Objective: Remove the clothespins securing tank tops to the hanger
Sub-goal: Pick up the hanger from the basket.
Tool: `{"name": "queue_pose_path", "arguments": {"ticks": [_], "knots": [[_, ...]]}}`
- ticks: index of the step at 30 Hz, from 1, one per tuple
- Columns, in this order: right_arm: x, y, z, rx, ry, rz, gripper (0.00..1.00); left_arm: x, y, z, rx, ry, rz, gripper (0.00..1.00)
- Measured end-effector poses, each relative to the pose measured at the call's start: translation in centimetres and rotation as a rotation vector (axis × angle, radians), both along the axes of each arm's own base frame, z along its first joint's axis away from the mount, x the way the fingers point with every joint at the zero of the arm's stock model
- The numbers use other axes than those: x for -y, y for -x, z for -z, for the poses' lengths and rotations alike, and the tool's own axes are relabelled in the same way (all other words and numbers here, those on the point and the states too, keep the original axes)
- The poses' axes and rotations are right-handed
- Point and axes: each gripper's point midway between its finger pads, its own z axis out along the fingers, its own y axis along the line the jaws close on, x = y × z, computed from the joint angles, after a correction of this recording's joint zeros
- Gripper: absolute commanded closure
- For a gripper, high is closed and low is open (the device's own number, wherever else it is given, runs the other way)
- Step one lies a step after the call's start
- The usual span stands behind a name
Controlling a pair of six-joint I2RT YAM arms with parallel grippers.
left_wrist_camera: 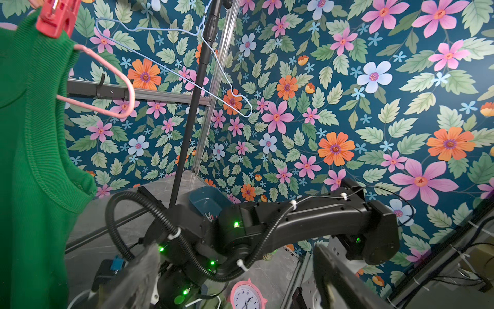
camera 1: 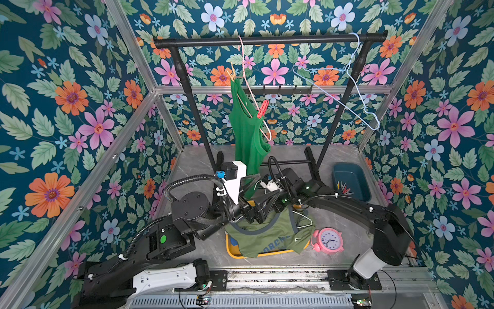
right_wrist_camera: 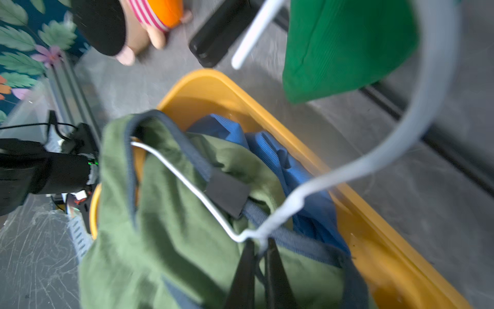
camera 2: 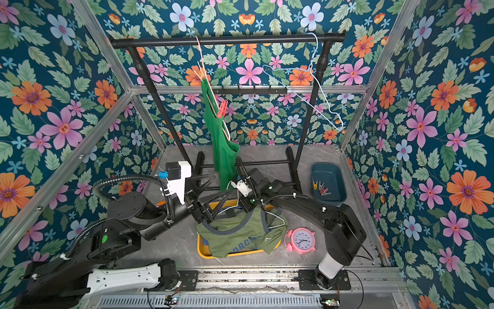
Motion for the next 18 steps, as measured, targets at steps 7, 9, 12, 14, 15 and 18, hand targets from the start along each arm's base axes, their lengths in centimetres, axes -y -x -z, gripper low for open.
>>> {"name": "queue_pose_path", "arguments": {"ticks": [7,9,12,14,15,18], "knots": [[1.4,0.3,-4.2,0.133,-0.083,0.027,1.00,-1.8,-1.4,-0.2,-0.020,0.046,-0.111,0.09],[1.8,0.4,-5.1,0.166,-0.097,0.042,1.00,-2.6,-2.0,0.0,-0.032,0.061,-0.167,0.10],[2.5,0.3,-6.3,0.209,-0.111,0.066,1.00,-4.3,-3.3,0.4,-0.070,0.086,-0.275,0.10],[3.0,0.3,-7.1,0.235,-0.118,0.081,1.00,-5.3,-4.1,0.9,-0.099,0.088,-0.350,0.10],[3.2,0.3,-7.5,0.249,-0.125,0.088,1.00,-5.8,-4.5,1.3,-0.111,0.083,-0.385,0.10],[3.7,0.6,-8.6,0.273,-0.145,0.097,1.00,-6.8,-5.2,2.2,-0.142,0.077,-0.465,0.09]]}}
